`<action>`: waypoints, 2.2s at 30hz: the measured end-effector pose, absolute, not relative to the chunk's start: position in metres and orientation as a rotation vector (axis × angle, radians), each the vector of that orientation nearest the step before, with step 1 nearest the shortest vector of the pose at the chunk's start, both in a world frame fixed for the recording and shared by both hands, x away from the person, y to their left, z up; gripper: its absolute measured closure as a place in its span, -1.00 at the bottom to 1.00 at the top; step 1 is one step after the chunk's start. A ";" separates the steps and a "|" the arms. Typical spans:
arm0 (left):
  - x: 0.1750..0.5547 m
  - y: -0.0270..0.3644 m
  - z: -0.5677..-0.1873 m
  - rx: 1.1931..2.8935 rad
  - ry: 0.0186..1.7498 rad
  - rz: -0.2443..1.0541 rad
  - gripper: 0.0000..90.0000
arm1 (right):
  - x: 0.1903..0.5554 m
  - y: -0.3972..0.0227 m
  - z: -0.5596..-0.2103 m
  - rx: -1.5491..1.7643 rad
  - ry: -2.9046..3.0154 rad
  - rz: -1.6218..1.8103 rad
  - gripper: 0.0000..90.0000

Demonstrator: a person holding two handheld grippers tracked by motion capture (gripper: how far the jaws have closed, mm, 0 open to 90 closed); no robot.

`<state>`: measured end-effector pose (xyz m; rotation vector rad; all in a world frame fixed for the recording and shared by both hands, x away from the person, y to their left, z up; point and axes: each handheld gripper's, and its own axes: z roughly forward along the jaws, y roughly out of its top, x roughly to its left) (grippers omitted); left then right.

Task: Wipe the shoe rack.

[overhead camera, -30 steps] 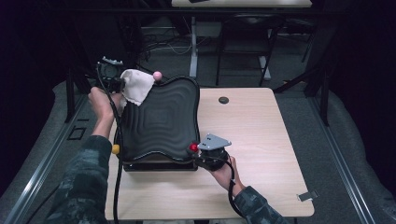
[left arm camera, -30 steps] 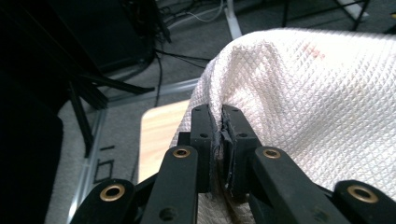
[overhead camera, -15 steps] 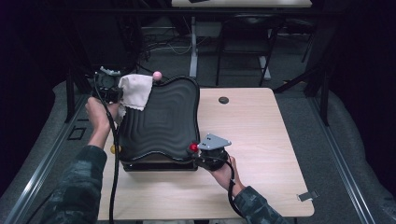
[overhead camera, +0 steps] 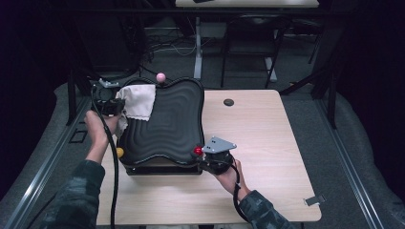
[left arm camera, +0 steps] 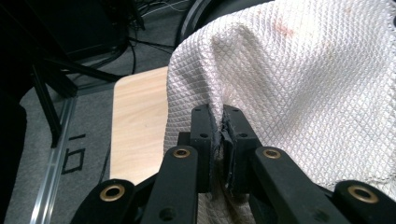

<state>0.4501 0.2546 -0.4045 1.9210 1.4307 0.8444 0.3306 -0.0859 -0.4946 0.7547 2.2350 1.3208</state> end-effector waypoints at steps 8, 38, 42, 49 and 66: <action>0.431 0.259 -0.415 1.891 1.410 0.809 0.86 | 0.331 -0.086 -0.495 0.755 2.236 1.320 0.34; 0.367 0.286 -0.452 1.878 1.404 0.717 0.86 | 0.330 -0.086 -0.495 0.756 2.233 1.318 0.34; 0.361 0.292 -0.458 1.881 1.415 0.695 0.86 | 0.330 -0.085 -0.495 0.755 2.234 1.318 0.34; 0.354 0.298 -0.463 1.882 1.429 0.660 0.86 | 0.331 -0.085 -0.494 0.750 2.236 1.317 0.34; 0.353 0.294 -0.462 1.894 1.419 0.668 0.86 | 0.331 -0.086 -0.494 0.750 2.242 1.310 0.34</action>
